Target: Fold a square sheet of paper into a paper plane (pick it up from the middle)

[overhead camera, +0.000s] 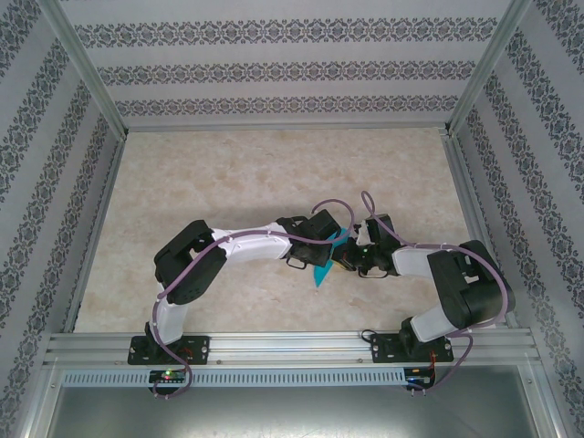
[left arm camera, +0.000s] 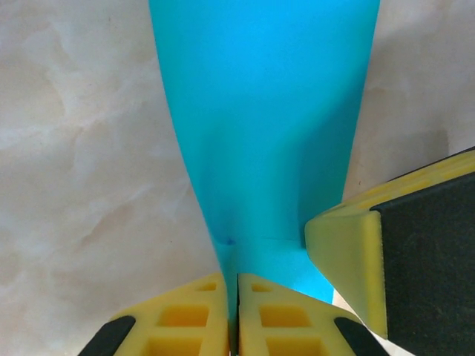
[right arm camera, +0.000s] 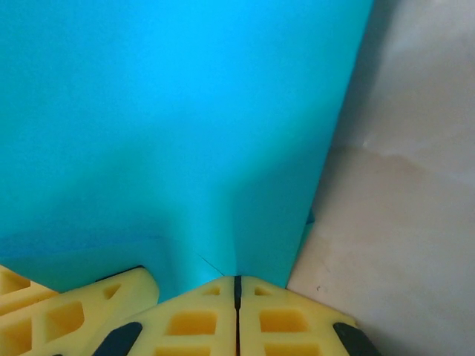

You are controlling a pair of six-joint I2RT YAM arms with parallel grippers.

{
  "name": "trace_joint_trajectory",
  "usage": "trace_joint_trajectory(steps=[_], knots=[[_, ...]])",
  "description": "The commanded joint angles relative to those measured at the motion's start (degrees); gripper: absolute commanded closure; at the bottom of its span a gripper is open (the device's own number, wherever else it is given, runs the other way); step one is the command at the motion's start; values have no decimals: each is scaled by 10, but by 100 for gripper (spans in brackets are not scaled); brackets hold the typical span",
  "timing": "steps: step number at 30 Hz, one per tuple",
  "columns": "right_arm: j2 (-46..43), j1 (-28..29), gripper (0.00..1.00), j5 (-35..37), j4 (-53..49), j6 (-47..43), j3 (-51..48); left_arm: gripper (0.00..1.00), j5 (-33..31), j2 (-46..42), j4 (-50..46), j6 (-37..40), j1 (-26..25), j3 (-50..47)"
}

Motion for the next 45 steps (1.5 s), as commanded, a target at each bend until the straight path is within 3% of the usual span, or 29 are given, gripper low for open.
trace_joint_trajectory(steps=[1, 8, 16, 31, 45], knots=[[10, -1, 94, 25, -31, -13, 0, 86, 14, -3, -4, 8, -10, 18], [13, 0, 94, 30, -32, -16, -5, 71, 2, -35, -10, 1, -10, 4], [16, -1, 95, 26, -20, -13, -11, 70, 15, -56, 9, -18, -10, -17], [15, -1, 95, 19, -9, -9, -16, 97, 4, -44, -10, -10, -11, -6], [18, -1, 95, 12, 13, -1, -24, 100, 62, -21, 54, -42, -13, -3]])
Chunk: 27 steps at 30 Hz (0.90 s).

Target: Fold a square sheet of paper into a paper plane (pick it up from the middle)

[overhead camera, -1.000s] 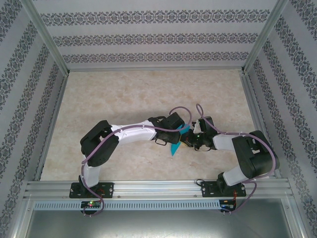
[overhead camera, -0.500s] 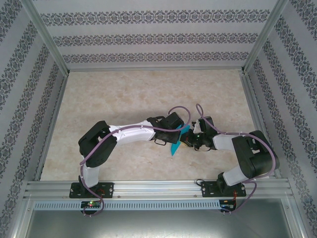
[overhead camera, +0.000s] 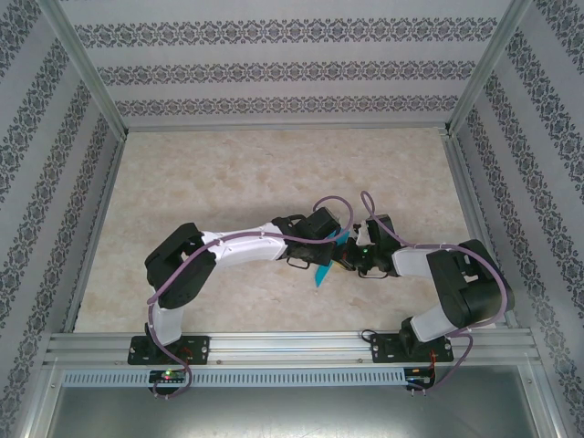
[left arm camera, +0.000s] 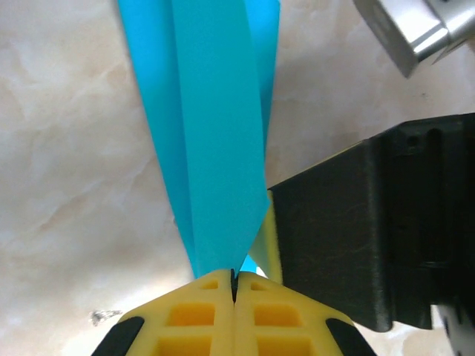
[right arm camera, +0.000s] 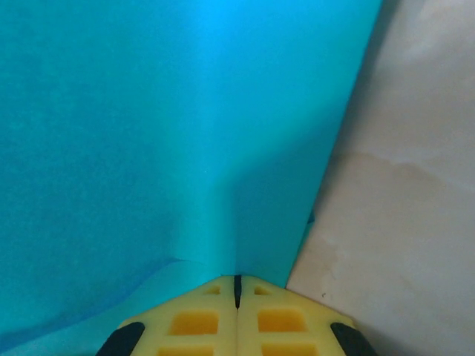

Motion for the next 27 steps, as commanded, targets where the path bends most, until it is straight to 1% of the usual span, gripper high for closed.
trace_joint_trajectory(steps=[1, 9, 18, 27], knots=[[15, 0, 95, 15, -9, 2, -18, 100, 26, 16, 35, -21, -7, 9], [13, -1, 95, 11, 3, 10, -26, 100, 21, 32, 43, -35, -6, 8], [7, -2, 95, 2, 27, 21, -33, 100, 26, 21, 91, -64, 6, -29], [-9, -4, 95, 1, 30, 26, -38, 100, 40, 5, 142, -96, 25, -69]])
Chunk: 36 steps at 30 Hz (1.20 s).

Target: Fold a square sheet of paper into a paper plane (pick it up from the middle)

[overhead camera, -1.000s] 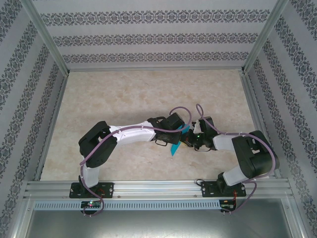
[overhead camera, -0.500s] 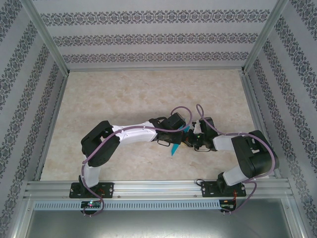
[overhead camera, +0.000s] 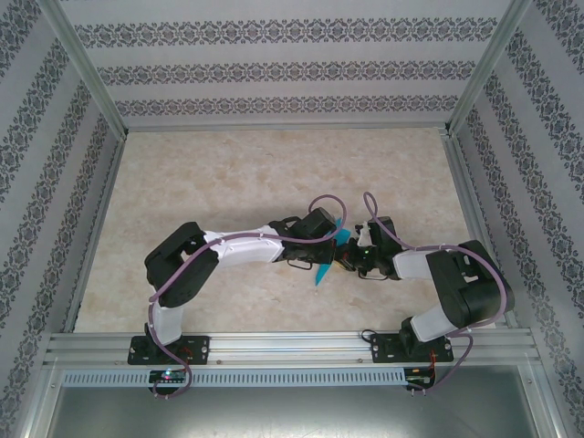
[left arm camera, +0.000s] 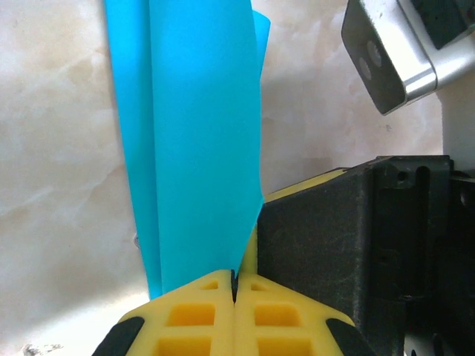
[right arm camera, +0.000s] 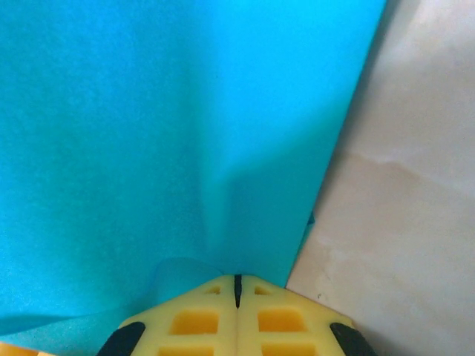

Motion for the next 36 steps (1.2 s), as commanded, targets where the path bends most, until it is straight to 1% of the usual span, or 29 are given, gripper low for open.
trace_joint_trajectory(steps=[1, 5, 18, 22, 27, 30, 36], knots=[[-9, -2, 95, 6, -20, -5, -15, 100, -3, 1, 47, -24, 12, -26], [-23, -2, 95, 13, -34, -10, -15, 100, 12, -4, 83, -44, 25, -52], [-41, -3, 96, 6, -27, 5, -13, 100, 30, 8, 91, -41, 28, -46], [-63, -9, 96, 16, -51, 1, -7, 100, 34, 12, 90, -39, 28, -45], [-47, -12, 95, 18, -45, 9, -1, 100, 41, 14, 96, -42, 28, -41], [-46, -12, 95, 33, -78, -4, 1, 100, 38, 13, 93, -41, 28, -40], [-77, -14, 95, 74, -158, -36, 12, 100, 26, 7, 77, -32, 29, -41]])
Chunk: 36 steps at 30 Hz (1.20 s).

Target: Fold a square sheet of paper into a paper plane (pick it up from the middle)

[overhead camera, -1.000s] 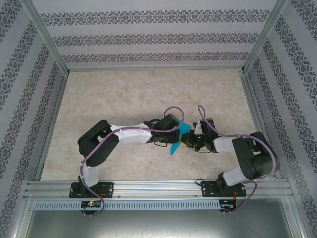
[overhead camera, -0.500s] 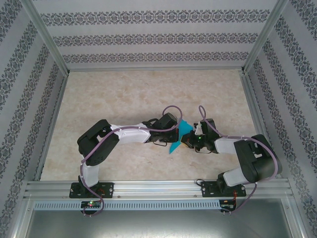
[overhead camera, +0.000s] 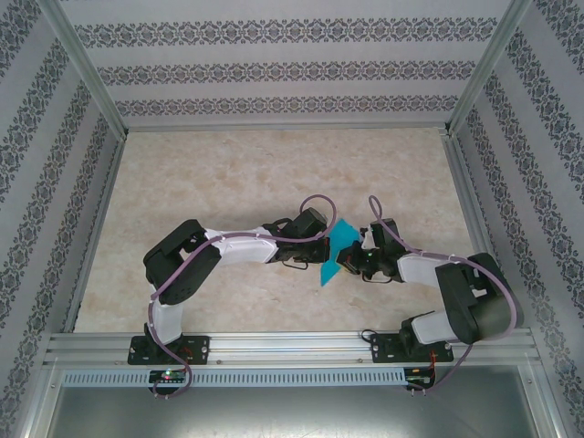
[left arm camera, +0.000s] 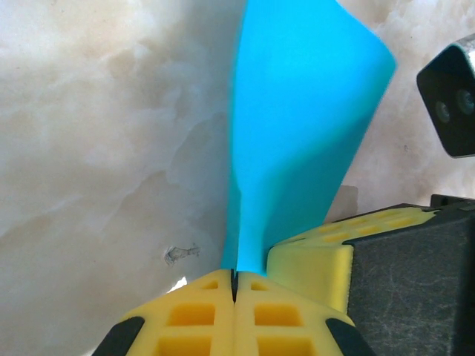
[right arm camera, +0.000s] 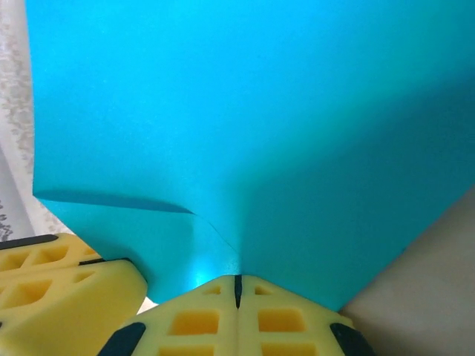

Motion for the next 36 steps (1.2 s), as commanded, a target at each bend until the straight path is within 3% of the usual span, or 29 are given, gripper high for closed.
trace_joint_trajectory(steps=[1, 14, 36], knots=[[-21, -6, 95, 43, -71, -31, 16, 100, -8, 3, 1, 3, 5, 9], [-86, -23, 94, 62, -145, -51, 18, 100, -4, 6, -7, 10, 5, 18], [-20, -28, 95, 38, -115, -59, 27, 100, 55, 32, 24, -12, -1, 50]])
